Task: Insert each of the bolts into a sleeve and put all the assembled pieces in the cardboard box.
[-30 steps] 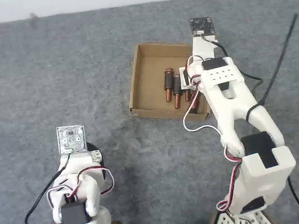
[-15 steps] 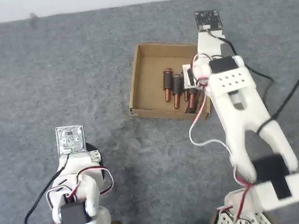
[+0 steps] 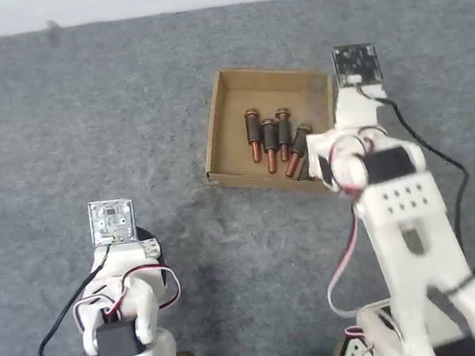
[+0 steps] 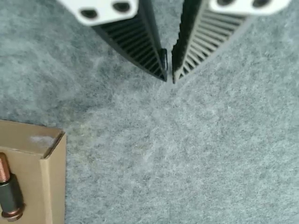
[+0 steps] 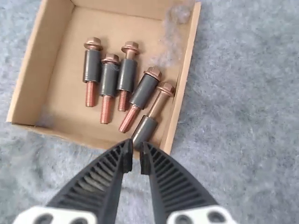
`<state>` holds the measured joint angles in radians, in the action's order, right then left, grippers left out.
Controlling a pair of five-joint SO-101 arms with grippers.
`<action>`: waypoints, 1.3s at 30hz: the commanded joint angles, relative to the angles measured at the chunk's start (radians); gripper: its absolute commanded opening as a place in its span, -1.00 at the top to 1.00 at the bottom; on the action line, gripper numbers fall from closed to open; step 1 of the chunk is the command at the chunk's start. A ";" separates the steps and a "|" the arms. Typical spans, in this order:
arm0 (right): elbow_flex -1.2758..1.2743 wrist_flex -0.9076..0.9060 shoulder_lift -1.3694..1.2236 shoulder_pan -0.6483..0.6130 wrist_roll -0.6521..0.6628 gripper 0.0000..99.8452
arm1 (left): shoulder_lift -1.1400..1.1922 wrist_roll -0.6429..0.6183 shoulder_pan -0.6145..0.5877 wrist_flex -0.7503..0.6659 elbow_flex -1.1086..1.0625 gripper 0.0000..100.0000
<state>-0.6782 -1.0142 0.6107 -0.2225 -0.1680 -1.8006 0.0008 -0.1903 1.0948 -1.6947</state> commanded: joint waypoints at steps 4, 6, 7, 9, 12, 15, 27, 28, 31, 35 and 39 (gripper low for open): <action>-0.132 -0.010 0.257 -0.002 -0.011 0.99 | -0.017 0.009 -0.006 0.005 0.010 0.98; -0.190 -0.010 0.328 -0.002 -0.011 0.99 | -0.017 0.009 -0.006 0.005 0.010 0.98; -0.221 -0.008 0.364 -0.002 -0.011 0.99 | -0.017 0.009 -0.006 0.005 0.010 0.98; -0.282 -0.004 0.440 -0.002 -0.009 0.99 | -0.017 0.009 -0.006 0.005 0.010 0.98; -0.370 -0.002 0.550 -0.004 0.060 0.99 | -0.017 0.009 -0.006 0.005 0.010 0.98; -0.450 -0.007 0.664 -0.001 0.120 0.99 | -0.017 0.009 -0.006 0.005 0.010 0.98; -0.684 -0.010 1.049 0.047 0.236 0.99 | -0.017 0.009 -0.006 0.005 0.010 0.98; -0.703 -0.010 1.066 0.045 0.239 0.99 | -0.017 0.009 -0.006 0.005 0.010 0.98; -0.770 -0.010 1.095 0.041 0.241 0.99 | -0.017 0.009 -0.006 0.005 0.010 0.98; -0.855 -0.012 1.102 0.045 0.238 0.99 | -0.017 0.009 -0.006 0.006 0.010 0.98; -0.916 -0.085 1.104 0.038 0.233 0.99 | -0.017 0.009 -0.006 0.006 0.010 0.98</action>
<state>-1.5896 -1.0449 1.6939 -0.1887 0.0575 -1.8006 0.0008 -0.1903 1.0948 -1.6947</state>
